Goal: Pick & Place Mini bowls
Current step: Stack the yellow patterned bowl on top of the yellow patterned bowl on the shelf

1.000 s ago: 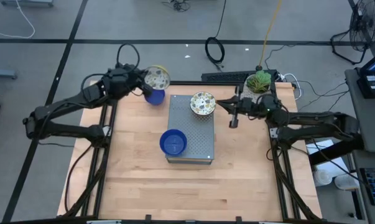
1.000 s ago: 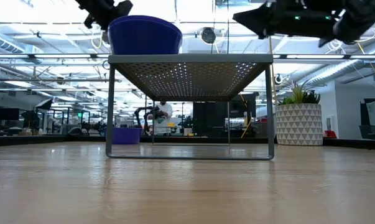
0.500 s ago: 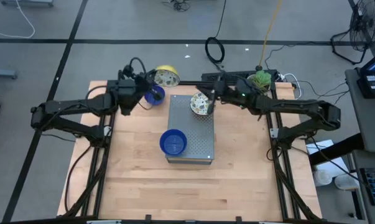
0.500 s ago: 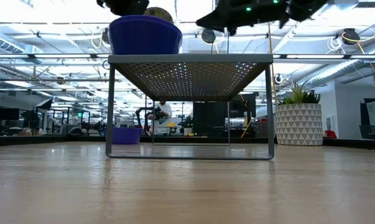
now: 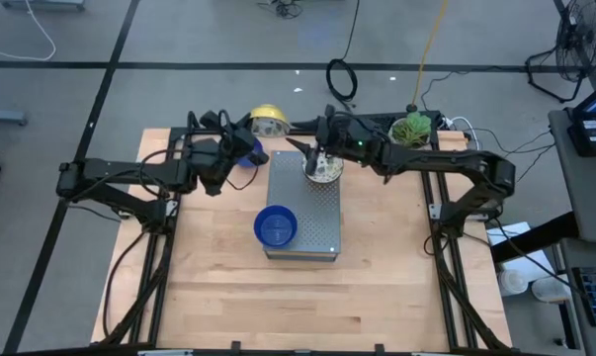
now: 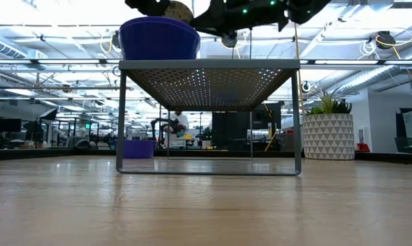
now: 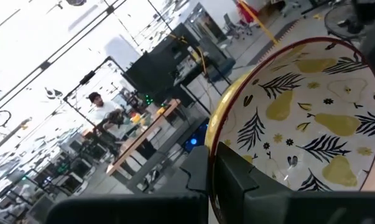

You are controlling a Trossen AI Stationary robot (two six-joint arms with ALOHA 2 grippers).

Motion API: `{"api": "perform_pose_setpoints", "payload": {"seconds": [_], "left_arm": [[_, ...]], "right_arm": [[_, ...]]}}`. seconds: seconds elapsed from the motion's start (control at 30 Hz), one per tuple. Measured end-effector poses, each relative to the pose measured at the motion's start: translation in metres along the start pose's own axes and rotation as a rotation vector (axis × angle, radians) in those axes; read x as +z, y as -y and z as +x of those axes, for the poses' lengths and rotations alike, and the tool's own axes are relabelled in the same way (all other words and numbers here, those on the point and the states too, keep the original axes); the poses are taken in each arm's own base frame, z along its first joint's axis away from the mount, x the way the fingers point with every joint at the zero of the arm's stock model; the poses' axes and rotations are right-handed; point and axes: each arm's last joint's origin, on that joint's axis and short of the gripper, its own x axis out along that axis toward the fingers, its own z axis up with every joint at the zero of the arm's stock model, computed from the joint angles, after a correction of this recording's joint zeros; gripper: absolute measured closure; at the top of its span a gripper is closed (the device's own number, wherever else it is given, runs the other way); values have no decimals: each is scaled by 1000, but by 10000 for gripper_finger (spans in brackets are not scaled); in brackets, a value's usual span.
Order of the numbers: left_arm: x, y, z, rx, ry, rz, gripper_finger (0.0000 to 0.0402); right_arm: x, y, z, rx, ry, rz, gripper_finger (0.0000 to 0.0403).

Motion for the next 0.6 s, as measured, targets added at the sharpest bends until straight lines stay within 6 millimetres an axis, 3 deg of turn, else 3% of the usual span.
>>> {"api": "perform_pose_setpoints", "payload": {"seconds": [0.17, 0.3, 0.6], "left_arm": [[1, 2, -4, -12, 6, 0, 394], [2, 3, -6, -23, 15, 2, 394], [5, 6, -13, -46, 33, -42, 386]], "right_arm": [[-3, 0, 10, -19, 53, 0, 203], [-5, 2, 15, -29, 63, -8, 217], [-7, 10, 16, -73, 71, -1, 332]]}}
